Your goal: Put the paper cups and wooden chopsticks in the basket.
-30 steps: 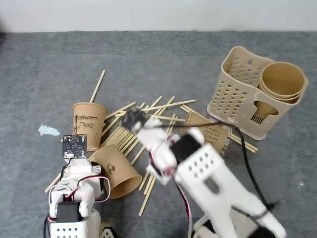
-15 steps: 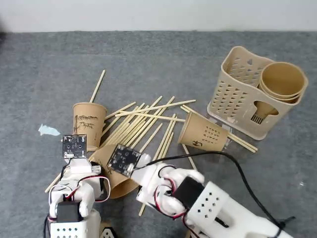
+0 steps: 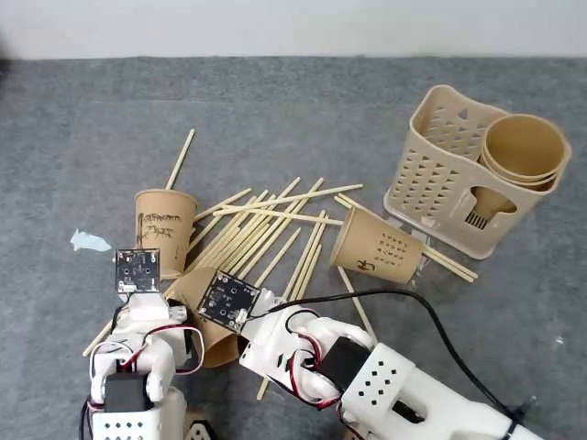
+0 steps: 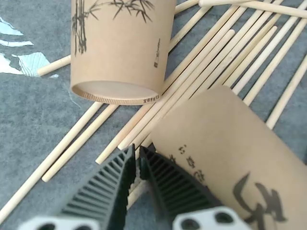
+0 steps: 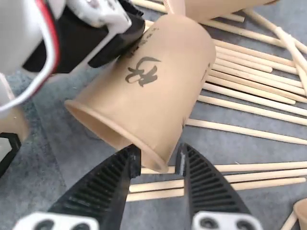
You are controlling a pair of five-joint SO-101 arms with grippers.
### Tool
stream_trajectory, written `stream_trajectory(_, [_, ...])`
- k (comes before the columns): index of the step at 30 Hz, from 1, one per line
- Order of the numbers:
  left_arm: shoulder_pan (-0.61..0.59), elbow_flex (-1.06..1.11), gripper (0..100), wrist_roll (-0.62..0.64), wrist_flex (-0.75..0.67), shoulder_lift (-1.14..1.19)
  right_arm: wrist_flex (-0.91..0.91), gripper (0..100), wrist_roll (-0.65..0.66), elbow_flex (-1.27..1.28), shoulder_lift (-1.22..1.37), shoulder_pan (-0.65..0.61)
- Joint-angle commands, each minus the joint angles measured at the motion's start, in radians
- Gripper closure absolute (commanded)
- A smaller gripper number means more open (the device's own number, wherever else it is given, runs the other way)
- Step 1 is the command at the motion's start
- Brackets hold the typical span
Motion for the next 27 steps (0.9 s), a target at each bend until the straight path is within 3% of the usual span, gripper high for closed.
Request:
stream_trajectory(1, [0.003,-0.008,99,0.005,0.005,-0.011,-0.012,99.8,-0.006,-0.014,-0.036,0.002])
stream_trajectory(7, [0.003,-0.008,99,0.005,0.005,-0.011,0.143,98.9,-0.006,-0.089,-0.038,0.151])
stream_trajectory(15, [0.003,-0.008,99,0.005,0.005,-0.011,0.545,99.0,-0.008,-0.425,-0.038,0.358])
stream_trajectory(27, [0.003,-0.008,99,0.005,0.005,-0.011,0.860,99.0,-0.009,-0.924,-0.033,0.590])
